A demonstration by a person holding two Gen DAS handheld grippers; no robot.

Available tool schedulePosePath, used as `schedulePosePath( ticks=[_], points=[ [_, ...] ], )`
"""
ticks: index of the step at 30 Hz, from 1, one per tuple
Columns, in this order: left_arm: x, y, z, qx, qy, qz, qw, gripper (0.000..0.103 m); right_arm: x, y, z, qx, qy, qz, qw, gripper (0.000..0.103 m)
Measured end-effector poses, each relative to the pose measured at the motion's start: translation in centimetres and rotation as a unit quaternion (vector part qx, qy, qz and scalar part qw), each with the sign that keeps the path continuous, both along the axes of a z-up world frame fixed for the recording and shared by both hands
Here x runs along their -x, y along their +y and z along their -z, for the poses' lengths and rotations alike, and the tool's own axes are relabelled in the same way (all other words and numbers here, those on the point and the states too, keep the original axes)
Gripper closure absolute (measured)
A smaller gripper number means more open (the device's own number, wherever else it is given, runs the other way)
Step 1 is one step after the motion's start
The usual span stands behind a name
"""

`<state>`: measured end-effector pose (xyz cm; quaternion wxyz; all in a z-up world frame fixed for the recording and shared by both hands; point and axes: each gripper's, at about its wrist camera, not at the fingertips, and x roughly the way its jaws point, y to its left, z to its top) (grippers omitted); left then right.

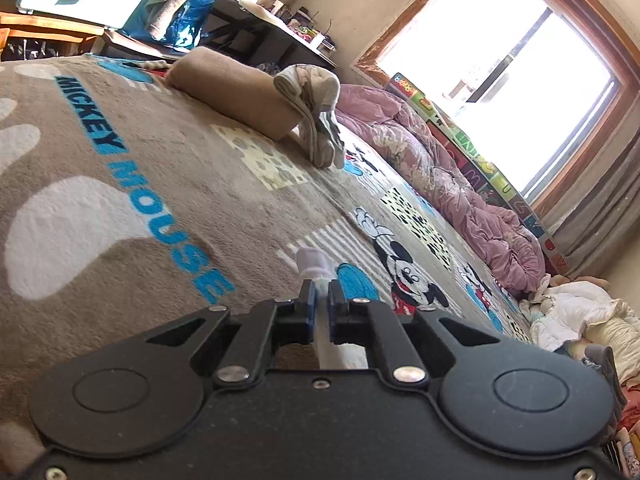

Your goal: Fold clothes

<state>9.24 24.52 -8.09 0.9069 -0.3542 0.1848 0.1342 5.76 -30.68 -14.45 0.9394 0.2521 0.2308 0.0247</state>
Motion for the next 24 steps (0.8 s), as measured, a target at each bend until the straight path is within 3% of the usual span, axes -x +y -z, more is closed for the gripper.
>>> schedulePosePath(
  ticks=[3,5,7,8,11,13,14,15,20,23,24],
  points=[
    [0.2,0.4,0.5,0.000,0.021,-0.008,0.9997,0.102,0.0,0.0,-0.1,-0.003,0.002,0.002,1.000,0.055],
    [0.4,0.7,0.9,0.000,0.035,-0.013,0.9993,0.092,0.1,0.0,-0.2,-0.003,0.002,0.003,1.000,0.054],
    [0.5,1.0,1.2,-0.001,0.049,-0.019,0.9986,0.038,0.2,0.0,-0.3,-0.003,0.002,0.002,1.000,0.053],
    [0.2,0.9,1.6,0.006,0.055,-0.016,0.9984,0.035,0.3,0.0,-0.4,-0.003,0.002,0.002,1.000,0.053],
    [-1.4,0.5,3.5,0.039,0.076,-0.014,0.9962,0.035,0.5,0.0,-0.5,-0.002,0.002,0.002,1.000,0.053],
    [-2.3,-0.2,3.7,0.012,0.078,-0.011,0.9968,0.041,0.5,0.0,-0.5,0.001,0.003,0.002,1.000,0.053],
    [-2.8,-0.6,3.6,-0.007,0.078,-0.009,0.9969,0.061,0.5,-0.1,-0.5,0.003,0.003,0.001,1.000,0.053],
    [-3.2,-1.0,3.6,-0.025,0.077,-0.006,0.9967,0.096,0.5,0.0,-0.5,0.006,0.003,0.001,1.000,0.053],
    [-0.6,-1.0,0.8,-0.047,0.039,-0.051,0.9968,0.097,0.2,0.2,-0.3,0.018,0.009,-0.004,1.000,0.053],
    [-1.2,-0.1,2.2,-0.045,0.079,-0.054,0.9944,0.094,0.0,0.4,-0.2,0.029,0.012,-0.005,0.999,0.053],
    [-1.5,0.2,2.8,-0.043,0.097,-0.057,0.9927,0.084,-0.1,0.6,-0.2,0.034,0.012,-0.006,0.999,0.053]
  ],
)
